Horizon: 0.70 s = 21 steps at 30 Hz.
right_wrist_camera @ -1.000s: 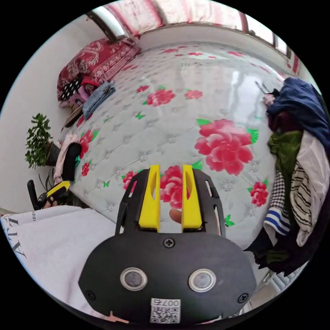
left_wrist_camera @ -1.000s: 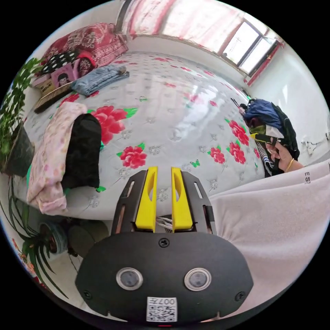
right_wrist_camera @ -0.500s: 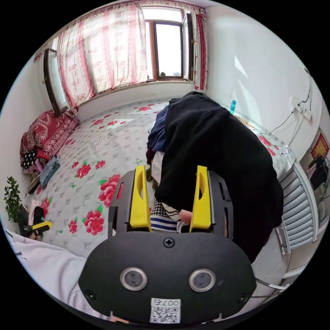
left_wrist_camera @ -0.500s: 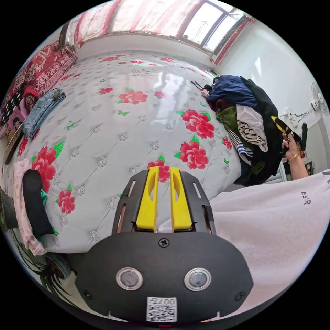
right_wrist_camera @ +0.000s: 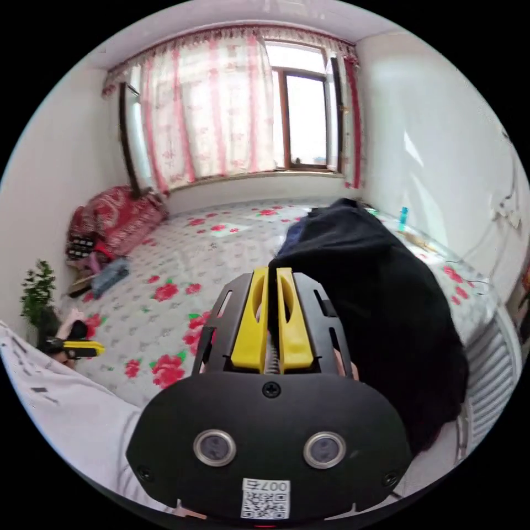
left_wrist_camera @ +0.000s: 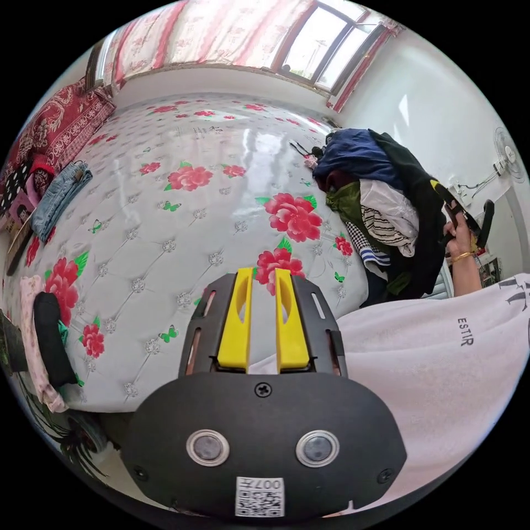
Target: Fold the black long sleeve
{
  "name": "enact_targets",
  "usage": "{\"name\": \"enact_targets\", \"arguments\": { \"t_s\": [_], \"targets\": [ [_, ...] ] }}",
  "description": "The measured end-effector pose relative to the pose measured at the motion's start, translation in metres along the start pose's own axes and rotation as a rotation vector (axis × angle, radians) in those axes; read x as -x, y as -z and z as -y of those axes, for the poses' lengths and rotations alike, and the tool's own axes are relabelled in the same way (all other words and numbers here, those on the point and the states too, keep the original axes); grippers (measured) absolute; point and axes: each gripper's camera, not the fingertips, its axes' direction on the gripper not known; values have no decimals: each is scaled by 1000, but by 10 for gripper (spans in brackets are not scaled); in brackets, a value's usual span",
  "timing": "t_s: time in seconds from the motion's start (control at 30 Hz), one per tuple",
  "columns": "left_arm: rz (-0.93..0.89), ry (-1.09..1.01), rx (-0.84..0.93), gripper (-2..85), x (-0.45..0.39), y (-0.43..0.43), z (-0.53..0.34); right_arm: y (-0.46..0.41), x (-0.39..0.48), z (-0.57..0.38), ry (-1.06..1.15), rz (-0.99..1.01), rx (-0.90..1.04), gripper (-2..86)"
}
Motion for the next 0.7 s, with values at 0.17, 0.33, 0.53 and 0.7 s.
{"name": "enact_targets", "arguments": {
  "t_s": [0.17,0.33,0.53,0.7],
  "targets": [
    [-44,-70,-74,79,-16,17,4,-6,64,28,154,34,-19,7],
    [-134,-123,-167,94,-21,43,-1,-7,152,47,402,728,17,5],
    [-80,-13,-261,98,12,73,-32,-38,289,12,777,1164,278,4],
    [14,181,-166,75,60,77,-96,-82,292,-11,764,984,480,3]
  ]
}}
